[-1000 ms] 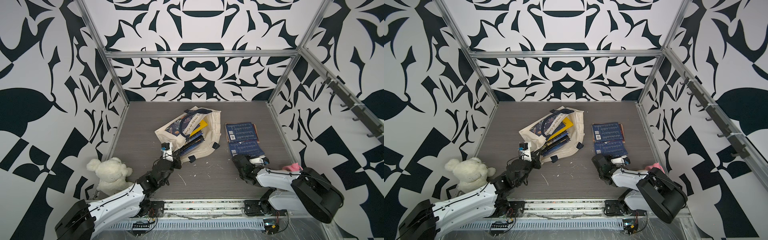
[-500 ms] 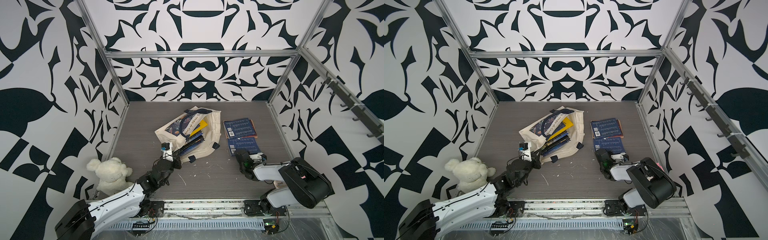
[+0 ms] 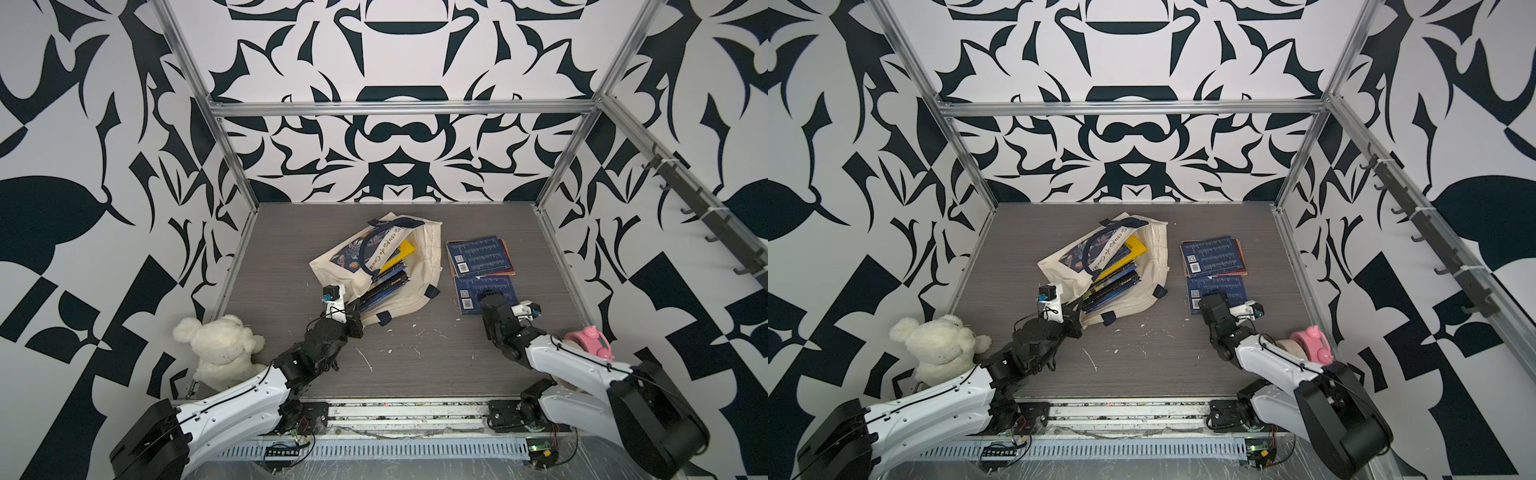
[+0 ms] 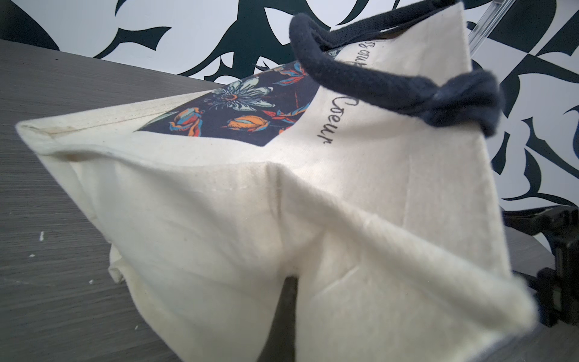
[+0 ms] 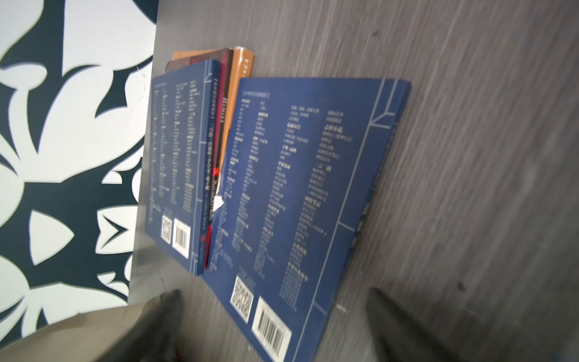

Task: Take out the books from the canvas bag
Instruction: Place the book at the center of the board, then pick up the book from the canvas bag.

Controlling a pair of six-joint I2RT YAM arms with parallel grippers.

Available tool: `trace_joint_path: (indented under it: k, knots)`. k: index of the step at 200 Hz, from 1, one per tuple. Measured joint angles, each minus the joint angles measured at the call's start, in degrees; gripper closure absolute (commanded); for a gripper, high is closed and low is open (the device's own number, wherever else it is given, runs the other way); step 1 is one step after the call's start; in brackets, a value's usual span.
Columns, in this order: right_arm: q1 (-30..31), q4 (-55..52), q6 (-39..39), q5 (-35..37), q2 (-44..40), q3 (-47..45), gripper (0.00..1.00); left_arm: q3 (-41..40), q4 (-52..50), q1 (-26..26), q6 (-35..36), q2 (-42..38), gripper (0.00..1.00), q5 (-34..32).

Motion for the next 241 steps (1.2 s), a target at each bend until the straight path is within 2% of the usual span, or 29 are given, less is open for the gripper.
trace_joint_path:
  k: [32,68,95,124,158,187,241]
  knots:
    - [0.0,-5.2,-6.1,-1.9,-7.1,2.1,0.01,0.0,0.0,0.0,0.1,0.0,1.00,0.2]
    - [3.5,-6.8,-13.0,-5.2,-6.6,6.3,0.02,0.0,0.0,0.0,0.7,-0.7,1.00,0.2]
    - [9.4,-6.3,-18.4,-6.1,-4.0,10.1,0.03,-0.1,-0.2,0.0,0.8,-1.1,1.00,0.0]
    - [16.8,-2.3,-24.3,-6.0,-0.3,12.4,0.11,-0.1,-2.7,0.0,0.7,-3.6,1.00,-2.0]
    - [21.8,3.8,-29.3,-7.9,6.4,14.7,0.17,0.4,-9.6,0.0,-1.2,-8.2,1.00,-6.1]
    - [25.6,6.7,-31.8,-8.7,12.4,18.9,0.24,0.3,-12.9,0.0,-2.6,-10.8,1.00,-8.4]
    - [32.4,15.0,-33.0,-8.3,22.9,25.3,0.34,-2.4,-11.7,0.0,-1.9,-14.6,1.00,-8.3]
